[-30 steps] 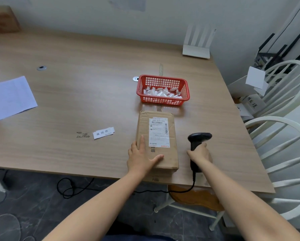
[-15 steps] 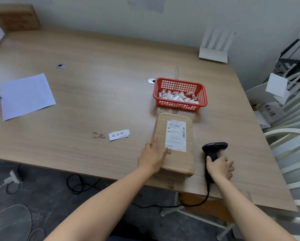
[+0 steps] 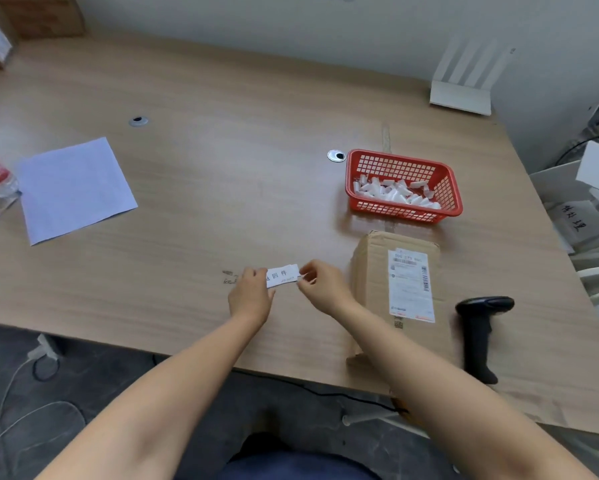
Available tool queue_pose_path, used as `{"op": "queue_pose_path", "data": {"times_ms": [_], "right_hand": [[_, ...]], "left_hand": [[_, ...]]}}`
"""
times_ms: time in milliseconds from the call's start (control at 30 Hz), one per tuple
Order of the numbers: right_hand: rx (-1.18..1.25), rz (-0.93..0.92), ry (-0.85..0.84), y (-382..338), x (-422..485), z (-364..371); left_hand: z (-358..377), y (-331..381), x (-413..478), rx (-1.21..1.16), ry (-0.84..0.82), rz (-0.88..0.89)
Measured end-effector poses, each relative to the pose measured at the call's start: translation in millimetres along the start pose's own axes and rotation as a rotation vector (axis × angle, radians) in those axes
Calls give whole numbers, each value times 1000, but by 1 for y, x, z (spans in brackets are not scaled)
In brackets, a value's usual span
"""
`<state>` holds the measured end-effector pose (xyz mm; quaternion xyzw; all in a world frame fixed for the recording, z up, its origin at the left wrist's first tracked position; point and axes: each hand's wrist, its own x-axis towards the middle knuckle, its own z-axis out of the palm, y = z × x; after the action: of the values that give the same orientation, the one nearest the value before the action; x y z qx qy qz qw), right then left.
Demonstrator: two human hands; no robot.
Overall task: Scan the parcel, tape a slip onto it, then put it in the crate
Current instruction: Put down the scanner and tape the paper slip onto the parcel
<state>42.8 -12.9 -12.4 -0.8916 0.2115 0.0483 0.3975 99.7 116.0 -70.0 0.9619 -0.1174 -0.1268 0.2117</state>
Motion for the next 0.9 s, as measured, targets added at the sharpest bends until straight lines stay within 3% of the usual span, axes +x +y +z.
{"op": "queue_pose_path", "data": {"times_ms": [200,567,900], "right_hand": [[-134,223,7,22,39,50],[106,465,144,14,74,75],[178,396,271,20,66,60]], "left_hand": [[5,-24,26,-4,-93,5],[6,-24,47,-157,-175,74],[3,-24,51,-378,-138,58]]}}
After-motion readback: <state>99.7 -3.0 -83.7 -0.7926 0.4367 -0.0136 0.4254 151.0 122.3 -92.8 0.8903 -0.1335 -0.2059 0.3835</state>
